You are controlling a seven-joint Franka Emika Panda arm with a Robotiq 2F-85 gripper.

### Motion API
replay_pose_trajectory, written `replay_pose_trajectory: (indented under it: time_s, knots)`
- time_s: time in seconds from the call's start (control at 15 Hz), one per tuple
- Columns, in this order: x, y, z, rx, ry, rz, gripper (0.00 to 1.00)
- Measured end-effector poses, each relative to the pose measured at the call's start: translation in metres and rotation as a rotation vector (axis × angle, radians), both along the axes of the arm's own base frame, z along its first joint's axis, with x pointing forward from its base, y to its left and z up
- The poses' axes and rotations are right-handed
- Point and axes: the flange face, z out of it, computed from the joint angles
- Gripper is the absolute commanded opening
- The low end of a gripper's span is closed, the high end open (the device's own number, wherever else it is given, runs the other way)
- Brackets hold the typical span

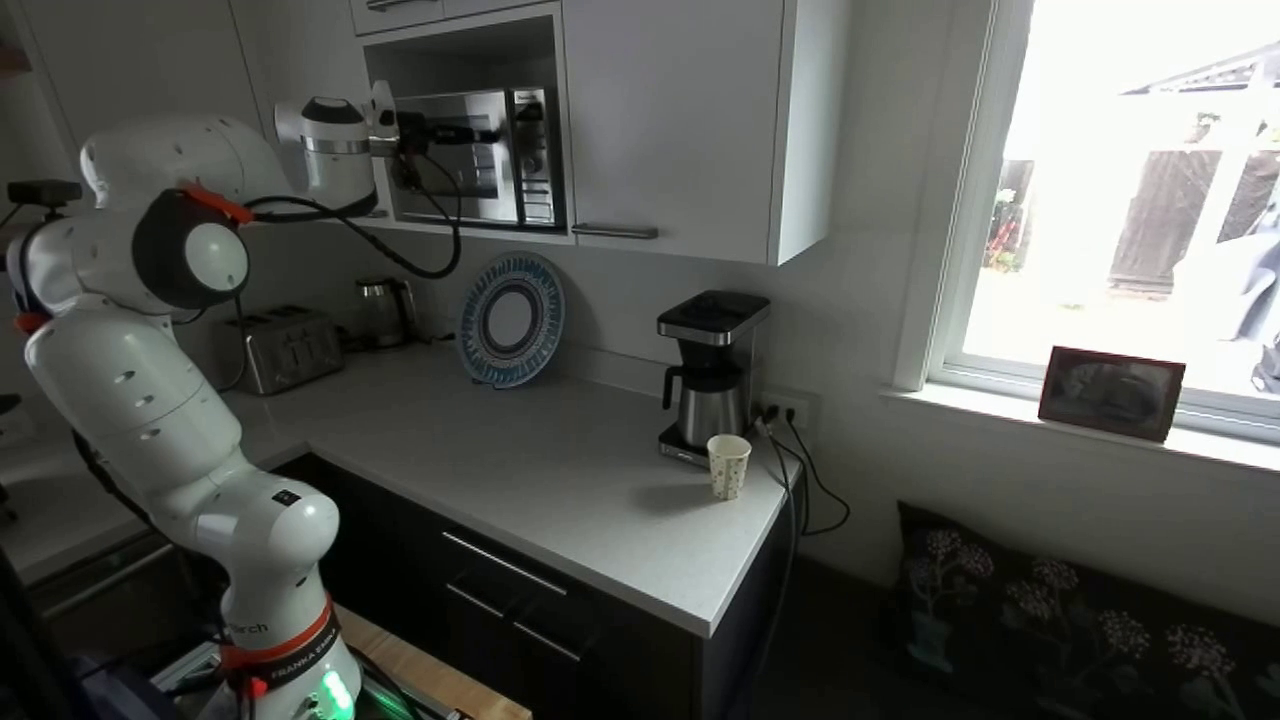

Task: Pick up the white plate from the kitchen counter and put it in the microwave, close the microwave door fully

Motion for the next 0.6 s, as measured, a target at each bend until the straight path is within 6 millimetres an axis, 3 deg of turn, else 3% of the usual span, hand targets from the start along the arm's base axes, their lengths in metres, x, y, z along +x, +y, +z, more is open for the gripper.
replay_pose_trajectory:
  time_s: [0.53,0.6]
  knots:
    - [0.009,-0.017,-0.016,0.098,-0.112,0.078,0.00]
    - [0.009,-0.019,-0.016,0.108,-0.120,0.087,0.26]
